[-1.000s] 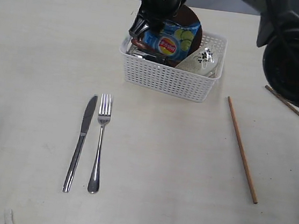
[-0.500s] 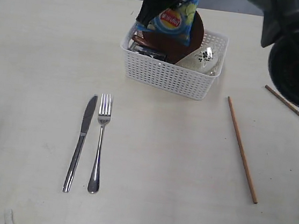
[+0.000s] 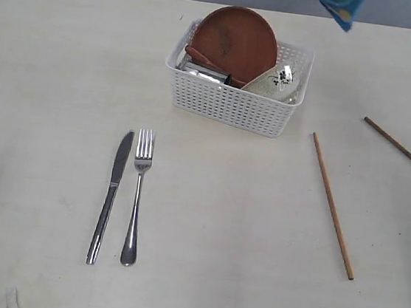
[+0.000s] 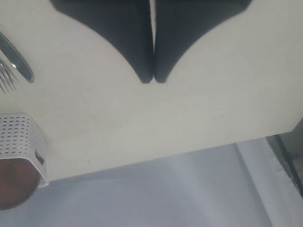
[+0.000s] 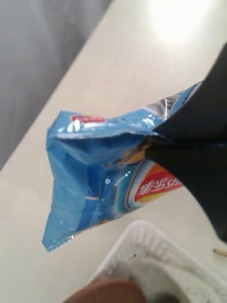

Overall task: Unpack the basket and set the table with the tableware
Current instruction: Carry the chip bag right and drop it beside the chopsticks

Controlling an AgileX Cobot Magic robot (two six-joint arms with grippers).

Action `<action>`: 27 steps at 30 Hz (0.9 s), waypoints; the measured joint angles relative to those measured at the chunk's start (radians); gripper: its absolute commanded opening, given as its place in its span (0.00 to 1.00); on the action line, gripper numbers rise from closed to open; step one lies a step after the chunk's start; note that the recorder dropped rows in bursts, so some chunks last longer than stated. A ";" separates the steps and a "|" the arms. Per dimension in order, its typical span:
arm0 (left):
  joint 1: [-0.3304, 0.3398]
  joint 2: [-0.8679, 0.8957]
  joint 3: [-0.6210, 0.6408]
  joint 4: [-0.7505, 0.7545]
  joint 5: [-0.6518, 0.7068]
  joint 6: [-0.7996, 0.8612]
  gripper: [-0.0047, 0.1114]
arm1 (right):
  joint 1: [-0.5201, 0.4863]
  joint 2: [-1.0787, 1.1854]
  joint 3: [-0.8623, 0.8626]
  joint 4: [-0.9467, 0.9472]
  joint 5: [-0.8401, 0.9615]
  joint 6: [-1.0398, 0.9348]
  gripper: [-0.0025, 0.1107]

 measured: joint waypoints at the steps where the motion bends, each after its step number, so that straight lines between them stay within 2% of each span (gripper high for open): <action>1: 0.000 0.000 0.000 0.000 0.000 0.000 0.04 | -0.032 -0.010 0.025 0.019 0.000 0.007 0.02; 5: 0.000 0.000 0.000 0.000 0.000 0.000 0.04 | -0.186 -0.022 0.154 0.177 0.004 0.002 0.02; 8: 0.000 0.000 0.000 0.000 0.000 0.000 0.04 | -0.269 -0.022 0.252 0.343 0.011 -0.054 0.02; 11: 0.000 0.000 0.000 0.000 0.000 0.000 0.04 | -0.319 -0.018 0.333 0.428 -0.005 -0.082 0.05; 13: 0.000 0.000 0.000 0.000 0.000 0.000 0.04 | -0.332 -0.015 0.370 0.445 -0.035 -0.093 0.16; 17: 0.000 0.000 0.000 0.000 0.000 0.000 0.04 | -0.336 -0.015 0.381 0.449 -0.068 -0.118 0.48; 20: 0.000 0.000 0.000 0.000 0.000 0.000 0.04 | -0.336 -0.015 0.356 0.456 -0.067 -0.118 0.59; 24: 0.000 0.000 0.000 0.000 0.000 0.000 0.04 | -0.326 -0.024 0.288 0.480 -0.056 -0.123 0.56; 27: 0.000 0.000 0.000 0.000 0.000 0.000 0.04 | -0.291 -0.044 0.244 0.575 -0.060 -0.196 0.53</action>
